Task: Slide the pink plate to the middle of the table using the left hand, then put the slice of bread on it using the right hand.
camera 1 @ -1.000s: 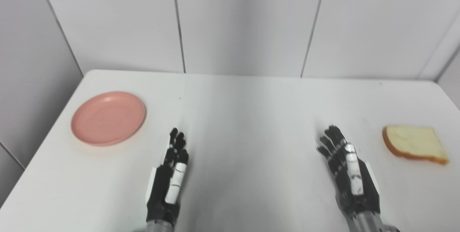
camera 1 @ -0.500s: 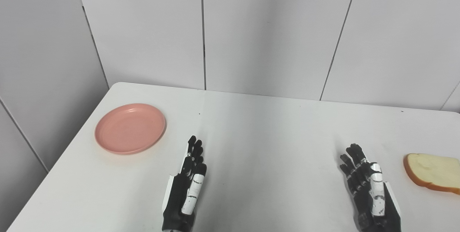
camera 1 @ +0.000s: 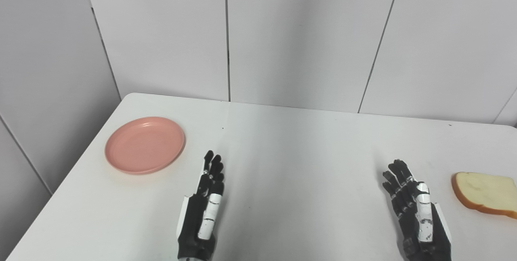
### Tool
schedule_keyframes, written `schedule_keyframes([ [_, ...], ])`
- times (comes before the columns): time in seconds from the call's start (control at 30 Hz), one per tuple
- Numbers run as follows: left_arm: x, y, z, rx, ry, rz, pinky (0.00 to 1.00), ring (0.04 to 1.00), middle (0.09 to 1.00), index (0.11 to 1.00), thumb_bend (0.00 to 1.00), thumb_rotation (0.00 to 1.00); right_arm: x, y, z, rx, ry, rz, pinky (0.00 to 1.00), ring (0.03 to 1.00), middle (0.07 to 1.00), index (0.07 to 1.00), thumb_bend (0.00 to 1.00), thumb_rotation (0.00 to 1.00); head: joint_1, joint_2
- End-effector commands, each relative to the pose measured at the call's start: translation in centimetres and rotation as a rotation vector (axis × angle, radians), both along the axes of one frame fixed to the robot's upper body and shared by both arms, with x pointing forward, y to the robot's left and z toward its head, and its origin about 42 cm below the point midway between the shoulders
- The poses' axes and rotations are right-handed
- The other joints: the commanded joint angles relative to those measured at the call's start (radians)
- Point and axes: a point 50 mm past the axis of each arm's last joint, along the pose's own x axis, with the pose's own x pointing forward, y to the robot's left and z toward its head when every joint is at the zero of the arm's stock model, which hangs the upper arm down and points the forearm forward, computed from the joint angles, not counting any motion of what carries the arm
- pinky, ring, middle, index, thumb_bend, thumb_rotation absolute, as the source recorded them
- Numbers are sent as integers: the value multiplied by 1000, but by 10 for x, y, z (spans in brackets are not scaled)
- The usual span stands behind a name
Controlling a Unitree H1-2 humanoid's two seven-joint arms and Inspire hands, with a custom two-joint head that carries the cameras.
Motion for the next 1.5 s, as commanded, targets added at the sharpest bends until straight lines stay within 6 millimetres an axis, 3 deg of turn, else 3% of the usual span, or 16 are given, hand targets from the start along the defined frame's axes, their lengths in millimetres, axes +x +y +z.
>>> schedule_keyframes([
  [0.0, 21, 11, 35, -1, -115, 10, 960, 957, 962, 988, 897, 810, -30, 4, -52, 33, 158, -28, 933, 906, 912, 889, 698, 934, -2, 1],
  [0.33, 85, 73, 114, 104, -265, 56, 833, 860, 865, 890, 993, 851, -31, 13, -51, 20, 175, -21, 881, 873, 881, 852, 738, 874, -24, 2],
  [0.5, 107, 104, 142, 129, -287, 96, 789, 837, 846, 865, 980, 835, -31, 14, -51, 9, 178, -23, 865, 872, 872, 833, 755, 865, -25, 2],
  [0.77, 128, 156, 173, 183, -289, 179, 849, 868, 871, 877, 937, 844, -31, 14, -50, 15, 179, -19, 854, 878, 868, 830, 742, 868, -25, 11],
  [0.93, 141, 193, 177, 184, -265, 225, 866, 887, 888, 884, 966, 816, -32, 13, -49, 13, 178, -20, 837, 873, 864, 826, 736, 870, -24, 17],
  [1.17, 170, 259, 161, 172, -262, 301, 833, 909, 911, 915, 1000, 815, -31, 14, -48, 10, 175, -17, 829, 869, 861, 822, 719, 881, -26, 25],
  [1.27, 174, 276, 157, 161, -250, 316, 841, 913, 924, 926, 991, 795, -31, 14, -48, 7, 173, -15, 833, 872, 861, 821, 723, 872, -25, 26],
  [1.47, 177, 301, 138, 237, -213, 352, 765, 870, 889, 933, 1000, 799, -31, 13, -48, -4, 172, -13, 822, 866, 857, 821, 731, 891, -23, 31],
])
